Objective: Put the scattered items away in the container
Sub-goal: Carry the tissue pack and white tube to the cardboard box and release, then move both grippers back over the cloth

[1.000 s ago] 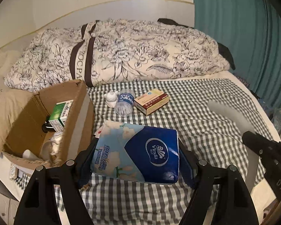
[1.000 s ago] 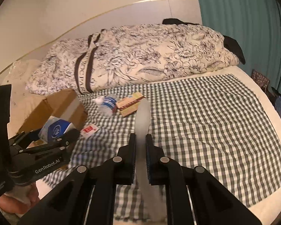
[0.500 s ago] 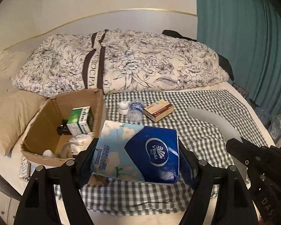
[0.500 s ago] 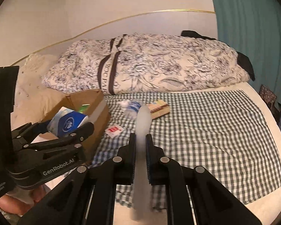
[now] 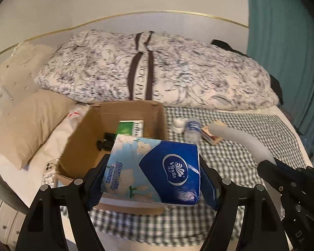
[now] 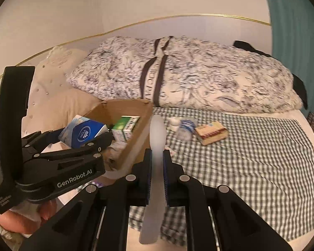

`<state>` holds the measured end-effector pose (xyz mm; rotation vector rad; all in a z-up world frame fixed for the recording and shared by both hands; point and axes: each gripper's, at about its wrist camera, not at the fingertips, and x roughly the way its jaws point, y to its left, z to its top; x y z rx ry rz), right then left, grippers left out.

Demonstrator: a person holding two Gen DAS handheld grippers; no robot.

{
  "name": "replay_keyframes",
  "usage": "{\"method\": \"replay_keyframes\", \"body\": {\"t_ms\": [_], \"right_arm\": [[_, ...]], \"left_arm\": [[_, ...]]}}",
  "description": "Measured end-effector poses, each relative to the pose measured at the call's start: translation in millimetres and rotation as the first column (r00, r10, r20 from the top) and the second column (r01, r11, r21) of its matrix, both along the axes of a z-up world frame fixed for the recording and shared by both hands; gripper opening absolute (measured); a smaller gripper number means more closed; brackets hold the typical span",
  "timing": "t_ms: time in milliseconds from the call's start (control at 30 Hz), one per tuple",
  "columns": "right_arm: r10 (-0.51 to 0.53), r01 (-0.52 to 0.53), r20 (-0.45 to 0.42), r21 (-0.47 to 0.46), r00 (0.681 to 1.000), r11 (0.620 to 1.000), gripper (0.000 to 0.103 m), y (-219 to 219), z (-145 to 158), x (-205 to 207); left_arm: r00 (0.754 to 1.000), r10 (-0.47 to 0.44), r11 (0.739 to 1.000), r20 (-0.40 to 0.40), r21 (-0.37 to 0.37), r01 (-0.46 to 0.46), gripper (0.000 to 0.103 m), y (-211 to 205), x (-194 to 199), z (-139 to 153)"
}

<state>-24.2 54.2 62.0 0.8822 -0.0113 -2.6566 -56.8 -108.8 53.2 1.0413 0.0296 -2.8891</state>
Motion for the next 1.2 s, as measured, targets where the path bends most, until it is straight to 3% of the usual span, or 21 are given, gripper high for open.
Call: {"method": "replay_keyframes", "body": {"t_ms": [300,567,1033,1100,1167,1200], "right_arm": [[0.092,-0.092,0.013,-0.018,0.996,0.996,0.01,-51,4,-37],[0.146,-0.144,0.047,-0.039,0.988,0.989,0.01,-94,-6,-74],[0.156,-0.151,0.136,-0.046,0.978,0.987,0.01,-126,-46,-132],[0.157,-0.151,0.144,-0.051,0.977,0.987,0.015,-126,-50,-137],[0.154,-0.146,0.145,-0.065,0.977,0.987,0.019,-124,-52,-140],[0.152,-0.142,0.144,-0.075,0.978,0.987,0.026,-122,-52,-140]], "left_arm": [[0.995,0.098,0.995,0.007,0.022,-0.098,0.078,-64,-23,-6],[0.989,0.14,0.989,0.047,0.033,-0.142,0.078,-101,-43,-30],[0.986,0.126,0.991,0.112,0.033,-0.131,0.078,-113,-78,-71],[0.985,0.13,0.991,0.116,0.025,-0.133,0.081,-112,-81,-75],[0.982,0.138,0.99,0.125,0.001,-0.139,0.097,-109,-84,-78],[0.982,0.146,0.989,0.121,-0.011,-0.146,0.1,-108,-84,-78]]}}
